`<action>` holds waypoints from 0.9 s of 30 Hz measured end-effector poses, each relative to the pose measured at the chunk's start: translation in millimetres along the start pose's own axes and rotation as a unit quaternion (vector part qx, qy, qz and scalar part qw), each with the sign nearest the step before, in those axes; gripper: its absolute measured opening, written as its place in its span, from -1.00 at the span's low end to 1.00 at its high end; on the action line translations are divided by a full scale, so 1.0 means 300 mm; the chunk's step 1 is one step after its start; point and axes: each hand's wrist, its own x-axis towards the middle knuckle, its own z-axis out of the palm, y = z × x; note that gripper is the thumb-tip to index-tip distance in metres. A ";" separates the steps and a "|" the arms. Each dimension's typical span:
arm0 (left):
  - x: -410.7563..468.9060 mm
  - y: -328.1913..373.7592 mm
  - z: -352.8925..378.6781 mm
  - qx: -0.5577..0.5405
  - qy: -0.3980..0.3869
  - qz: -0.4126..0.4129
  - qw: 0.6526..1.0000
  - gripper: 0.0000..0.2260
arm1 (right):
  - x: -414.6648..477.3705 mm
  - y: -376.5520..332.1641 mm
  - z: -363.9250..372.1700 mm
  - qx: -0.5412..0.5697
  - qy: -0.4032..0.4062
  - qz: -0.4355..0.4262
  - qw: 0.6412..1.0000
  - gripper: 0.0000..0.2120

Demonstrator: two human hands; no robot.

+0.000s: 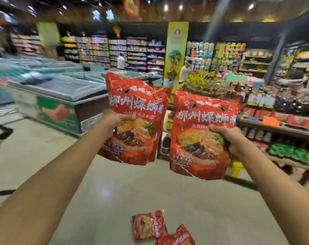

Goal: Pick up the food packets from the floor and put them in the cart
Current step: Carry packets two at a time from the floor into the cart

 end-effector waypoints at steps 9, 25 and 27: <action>-0.339 -0.023 -0.940 -0.010 0.298 0.007 0.954 -0.66 | -0.155 0.032 1.012 0.010 -0.303 0.019 0.953 -0.65; -0.821 -0.089 -2.075 -0.015 0.565 -0.033 0.824 -0.59 | -0.772 0.189 2.375 0.028 -0.543 0.061 0.837 -0.69; -0.790 -0.113 -2.175 -0.021 0.577 -0.030 0.816 -0.66 | -0.797 0.213 2.515 0.004 -0.546 0.071 0.835 -0.50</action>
